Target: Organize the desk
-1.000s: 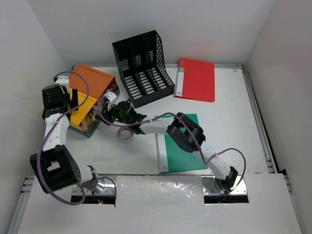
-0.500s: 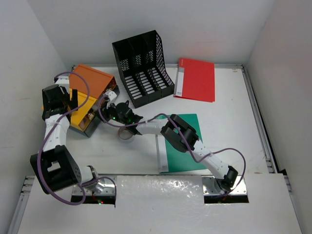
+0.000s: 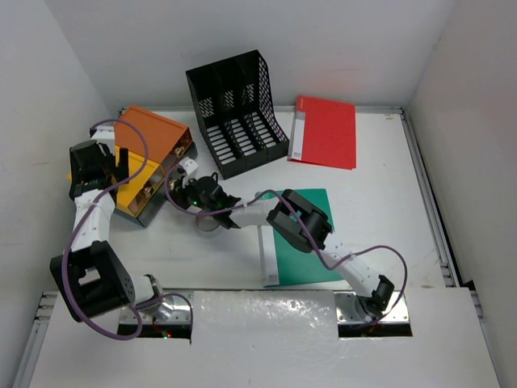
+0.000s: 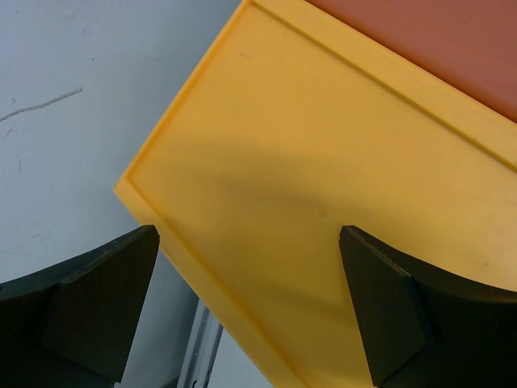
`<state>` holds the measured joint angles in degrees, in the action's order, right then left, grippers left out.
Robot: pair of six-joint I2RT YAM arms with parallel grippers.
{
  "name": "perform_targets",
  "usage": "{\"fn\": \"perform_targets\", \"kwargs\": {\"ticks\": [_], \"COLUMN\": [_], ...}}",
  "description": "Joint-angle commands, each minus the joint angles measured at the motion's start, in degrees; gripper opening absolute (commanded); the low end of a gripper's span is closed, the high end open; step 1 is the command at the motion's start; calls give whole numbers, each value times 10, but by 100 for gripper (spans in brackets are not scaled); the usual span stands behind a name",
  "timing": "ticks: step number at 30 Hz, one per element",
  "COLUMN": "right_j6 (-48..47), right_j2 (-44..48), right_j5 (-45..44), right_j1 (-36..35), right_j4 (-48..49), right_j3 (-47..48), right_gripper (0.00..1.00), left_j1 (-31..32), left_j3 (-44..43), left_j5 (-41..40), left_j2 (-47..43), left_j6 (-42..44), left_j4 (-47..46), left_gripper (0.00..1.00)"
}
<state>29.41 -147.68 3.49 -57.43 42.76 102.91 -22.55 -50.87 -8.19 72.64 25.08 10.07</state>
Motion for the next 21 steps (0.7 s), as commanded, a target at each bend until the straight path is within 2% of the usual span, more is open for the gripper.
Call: {"fn": "perform_targets", "kwargs": {"ticks": [1, 3, 4, 5, 10, 11, 14, 17, 20, 21], "right_j6": [-43, -47, -45, -43, -38, -40, -44, -63, -84, -88], "right_j2": [87, 94, 93, 87, 23, 9, -42, -79, -97, -97], "right_j5": [-17, -16, -16, -11, 2, 11, 18, 23, 19, 25], "right_j1": [8, 15, 19, 24, 42, 43, 43, 43, 45, 45], "right_j4": [17, 8, 1, -13, -77, -95, -135, -131, -131, -126], "right_j3": [-63, -81, -80, -70, -7, 34, 106, 151, 175, 174], "right_gripper": [13, 24, 35, 41, 65, 70, 73, 74, 70, 65], "left_j1": [-4, -4, -4, -4, -4, -4, -4, -5, -5, -5], "left_j3": [21, 26, 27, 28, 29, 30, 31, 29, 27, 28], "left_j5": [11, 11, 12, 12, 13, 12, 9, 8, 13, 16], "left_j2": [6, 6, 7, 9, 11, 11, 13, 17, 20, 22], "left_j6": [8, 8, 8, 8, 9, 9, 12, 15, 15, 16], "left_j4": [64, 60, 56, 56, 58, 58, 51, 49, 50, 51], "left_gripper": [94, 94, 94, 94, 94, 94, 94, 94, 94, 94]}}
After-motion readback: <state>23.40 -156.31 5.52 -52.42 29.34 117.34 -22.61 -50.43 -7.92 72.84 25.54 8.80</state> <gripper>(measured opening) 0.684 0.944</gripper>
